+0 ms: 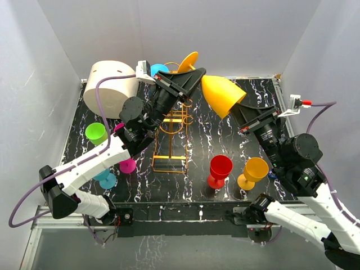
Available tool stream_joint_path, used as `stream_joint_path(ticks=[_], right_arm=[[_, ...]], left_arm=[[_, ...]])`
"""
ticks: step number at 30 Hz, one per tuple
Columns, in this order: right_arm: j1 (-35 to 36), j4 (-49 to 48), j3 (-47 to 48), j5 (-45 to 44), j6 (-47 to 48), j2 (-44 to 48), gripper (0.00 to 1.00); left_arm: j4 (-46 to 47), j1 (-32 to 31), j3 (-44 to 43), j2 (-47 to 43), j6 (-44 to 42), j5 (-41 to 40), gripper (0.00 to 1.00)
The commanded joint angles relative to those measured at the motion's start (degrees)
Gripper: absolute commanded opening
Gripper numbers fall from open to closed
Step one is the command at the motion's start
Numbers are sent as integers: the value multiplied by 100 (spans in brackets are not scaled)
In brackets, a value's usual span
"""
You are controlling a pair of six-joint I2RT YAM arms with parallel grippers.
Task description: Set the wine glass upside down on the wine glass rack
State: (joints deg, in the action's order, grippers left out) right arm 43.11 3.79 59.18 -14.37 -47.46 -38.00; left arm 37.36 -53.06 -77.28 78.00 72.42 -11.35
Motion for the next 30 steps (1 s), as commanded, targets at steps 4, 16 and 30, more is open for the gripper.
stream_joint_path(ticks=[4,16,30], right_arm=[[30,-287,-36,343,130,-10,0],[29,543,92,-338,231,283,52],[29,978,87,-575,272,438,63]], left_arm=[[517,-1,-136,-63,-237,-99,0],[-89,14,-900,-270,-2328,670,0],[-3435,15,-2419,-503,-6331,-635,0]])
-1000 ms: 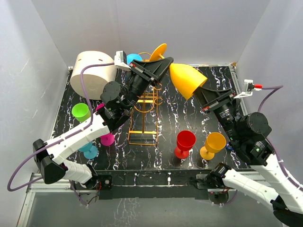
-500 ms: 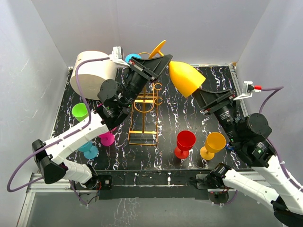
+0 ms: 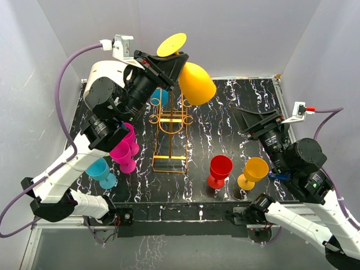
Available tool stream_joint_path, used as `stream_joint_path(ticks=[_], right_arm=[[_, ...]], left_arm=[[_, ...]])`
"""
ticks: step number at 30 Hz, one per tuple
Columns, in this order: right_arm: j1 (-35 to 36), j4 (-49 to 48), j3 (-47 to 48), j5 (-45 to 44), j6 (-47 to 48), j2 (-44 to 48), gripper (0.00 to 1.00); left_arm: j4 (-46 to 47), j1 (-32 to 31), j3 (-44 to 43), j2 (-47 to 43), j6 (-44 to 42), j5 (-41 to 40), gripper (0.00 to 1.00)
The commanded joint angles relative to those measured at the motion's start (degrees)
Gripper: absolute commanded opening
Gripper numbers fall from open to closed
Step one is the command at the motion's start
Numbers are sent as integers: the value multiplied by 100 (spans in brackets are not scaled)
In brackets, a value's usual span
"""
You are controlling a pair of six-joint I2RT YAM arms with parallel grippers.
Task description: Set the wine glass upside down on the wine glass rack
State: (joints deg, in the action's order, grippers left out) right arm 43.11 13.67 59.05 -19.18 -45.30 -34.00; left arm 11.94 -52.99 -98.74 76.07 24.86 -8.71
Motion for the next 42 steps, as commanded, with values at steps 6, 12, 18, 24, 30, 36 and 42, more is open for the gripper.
stream_joint_path(ticks=[6,12,18,24,30,36,42], right_arm=[[29,3,83,-131,31,-64,63],[28,57,48,-172,-25,-212,63],[29,179,21,-222,-101,-303,63],[29,247,-31,-260,-128,-310,63],[24,337,-96,-314,-151,-230,63],[23,364,-229,-294,-224,-155,63],[23,381,-287,-267,-235,-144,63]], left_arm=[[-1445,8,-412,-444,-2731,-1986,0],[-1562,15,-324,-365,-3969,-3194,0],[-1407,387,56,-365,-4444,-3759,0],[-2394,1813,84,-238,-3360,-2632,0],[-2620,2636,601,-239,-2885,-1296,0],[-2329,3339,1492,-435,-2572,314,0],[-1659,3770,2368,-733,-2660,1822,0]])
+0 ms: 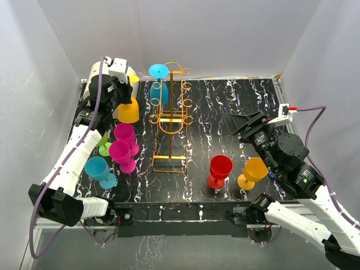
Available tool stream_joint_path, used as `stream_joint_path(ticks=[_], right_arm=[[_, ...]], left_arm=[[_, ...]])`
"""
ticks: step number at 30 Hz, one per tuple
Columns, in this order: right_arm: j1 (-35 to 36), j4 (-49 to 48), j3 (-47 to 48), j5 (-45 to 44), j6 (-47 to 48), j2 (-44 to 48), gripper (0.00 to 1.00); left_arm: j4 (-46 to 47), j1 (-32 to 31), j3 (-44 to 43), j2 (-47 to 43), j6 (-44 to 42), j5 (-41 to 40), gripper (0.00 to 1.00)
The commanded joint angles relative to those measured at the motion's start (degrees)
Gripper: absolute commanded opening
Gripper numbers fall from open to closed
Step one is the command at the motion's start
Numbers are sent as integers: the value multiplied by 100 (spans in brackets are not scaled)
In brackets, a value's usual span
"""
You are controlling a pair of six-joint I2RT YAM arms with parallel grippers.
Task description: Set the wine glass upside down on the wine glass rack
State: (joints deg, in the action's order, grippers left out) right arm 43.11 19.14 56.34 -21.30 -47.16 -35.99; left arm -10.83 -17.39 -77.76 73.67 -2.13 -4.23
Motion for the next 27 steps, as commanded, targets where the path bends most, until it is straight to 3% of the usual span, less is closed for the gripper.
stream_joint_path(ticks=[1,13,27], right_arm=[[22,-157,-19,-57,-55,57,63],[27,-144,-65,-111,0,74,63],[30,-160,-98,-68,-33,4,64]], left_arm=[[698,267,358,-501,46,1507,0],[2149,802,1155,-546,3,3565,0],[2576,835,1154,-32,-757,4651,0]])
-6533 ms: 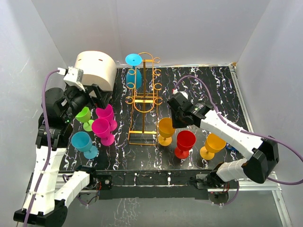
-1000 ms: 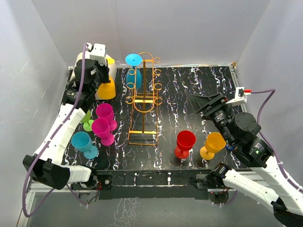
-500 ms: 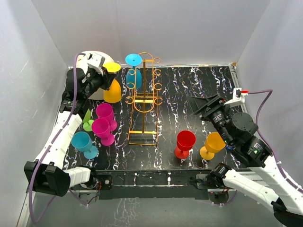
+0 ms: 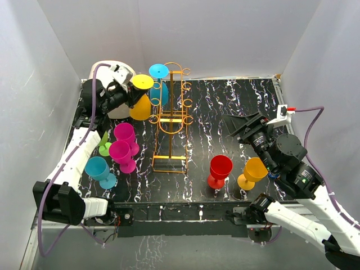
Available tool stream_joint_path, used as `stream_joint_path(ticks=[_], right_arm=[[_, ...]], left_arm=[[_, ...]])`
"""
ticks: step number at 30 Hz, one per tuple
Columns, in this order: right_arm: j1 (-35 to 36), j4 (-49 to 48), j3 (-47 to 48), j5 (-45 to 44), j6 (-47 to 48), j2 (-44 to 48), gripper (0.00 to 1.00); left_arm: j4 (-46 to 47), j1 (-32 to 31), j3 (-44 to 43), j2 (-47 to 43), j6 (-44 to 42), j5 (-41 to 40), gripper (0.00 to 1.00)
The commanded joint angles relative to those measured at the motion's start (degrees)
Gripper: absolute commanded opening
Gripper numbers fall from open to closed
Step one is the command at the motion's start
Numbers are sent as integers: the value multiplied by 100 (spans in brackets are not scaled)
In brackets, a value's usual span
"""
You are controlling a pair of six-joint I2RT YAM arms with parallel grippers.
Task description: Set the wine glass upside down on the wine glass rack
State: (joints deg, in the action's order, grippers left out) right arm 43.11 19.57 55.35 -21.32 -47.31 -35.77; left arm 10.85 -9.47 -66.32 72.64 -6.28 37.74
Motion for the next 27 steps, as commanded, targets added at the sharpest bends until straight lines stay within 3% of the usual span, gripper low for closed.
stream_joint_path(ticks=[1,12,27], right_arm=[[26,-207,-8,-61,-35,-13,64],[30,-185,1,-40,-48,4,64],[25,-95,5,-39,-113,79,64]], left_arm=[[463,41,20,93,-347,467,0],[1177,34,9,402,-53,762,0],[1343,18,-60,723,22,971,0]])
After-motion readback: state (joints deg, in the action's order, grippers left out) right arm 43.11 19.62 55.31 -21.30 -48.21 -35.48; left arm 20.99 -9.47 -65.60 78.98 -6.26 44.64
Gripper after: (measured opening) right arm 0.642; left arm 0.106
